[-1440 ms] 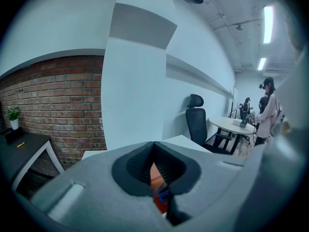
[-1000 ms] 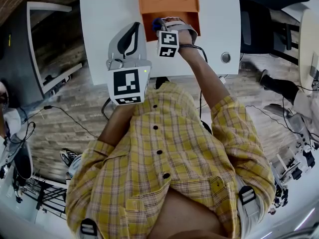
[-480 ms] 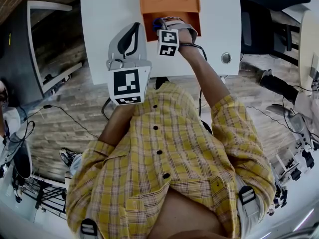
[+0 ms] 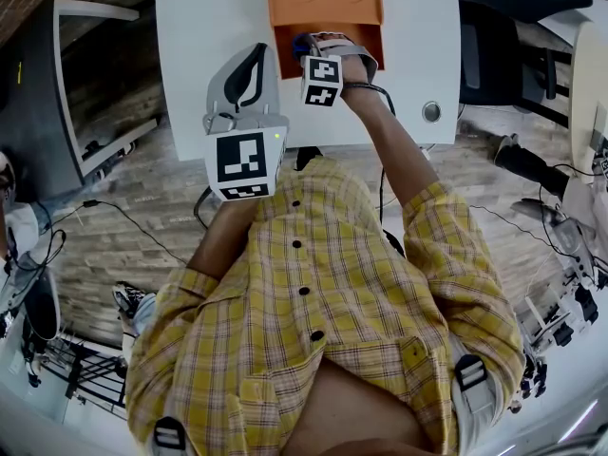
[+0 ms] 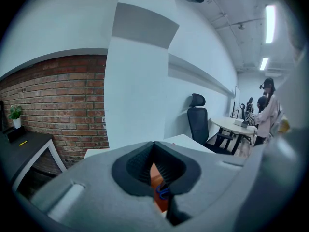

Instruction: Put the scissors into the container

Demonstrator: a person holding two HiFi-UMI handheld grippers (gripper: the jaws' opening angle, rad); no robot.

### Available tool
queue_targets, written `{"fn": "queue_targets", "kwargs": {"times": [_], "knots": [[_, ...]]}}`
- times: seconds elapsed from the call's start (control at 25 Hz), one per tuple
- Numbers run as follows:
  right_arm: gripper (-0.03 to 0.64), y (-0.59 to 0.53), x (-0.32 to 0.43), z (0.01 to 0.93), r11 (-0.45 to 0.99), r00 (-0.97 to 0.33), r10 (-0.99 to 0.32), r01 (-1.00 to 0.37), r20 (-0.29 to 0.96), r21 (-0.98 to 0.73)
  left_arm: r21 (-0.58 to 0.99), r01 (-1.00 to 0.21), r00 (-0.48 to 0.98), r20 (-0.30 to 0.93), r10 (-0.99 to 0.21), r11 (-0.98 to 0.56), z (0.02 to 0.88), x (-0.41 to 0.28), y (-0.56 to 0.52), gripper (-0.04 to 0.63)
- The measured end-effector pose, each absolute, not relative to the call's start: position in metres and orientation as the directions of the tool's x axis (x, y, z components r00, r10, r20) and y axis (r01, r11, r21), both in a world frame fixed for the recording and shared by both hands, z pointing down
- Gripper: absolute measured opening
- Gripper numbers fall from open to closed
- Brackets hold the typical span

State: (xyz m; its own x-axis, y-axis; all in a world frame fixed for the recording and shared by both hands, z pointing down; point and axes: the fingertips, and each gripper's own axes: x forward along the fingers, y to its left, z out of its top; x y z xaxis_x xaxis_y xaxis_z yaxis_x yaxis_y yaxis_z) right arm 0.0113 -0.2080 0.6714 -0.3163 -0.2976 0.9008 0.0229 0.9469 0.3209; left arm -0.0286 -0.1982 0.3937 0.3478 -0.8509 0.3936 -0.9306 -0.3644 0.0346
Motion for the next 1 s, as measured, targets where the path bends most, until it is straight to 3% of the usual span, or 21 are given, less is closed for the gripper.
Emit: {"fn": "queue_targets", "kwargs": {"times": [0.48, 1.0], "knots": [[0.095, -0.211, 0.015, 0.663, 0.947, -0.303, -0.303, 0.014, 0.904, 0.322, 0.039, -0.928, 0.354, 0.399, -0.846, -0.37, 0.395, -0.027, -0.197, 0.002], [0.051, -0.214, 0.016, 0.64, 0.929, -0.326, -0.365, -0.06, 0.872, 0.366, 0.031, -0.914, 0.384, 0.387, -0.838, -0.404, 0.393, -0.019, -0.197, 0.002]]}}
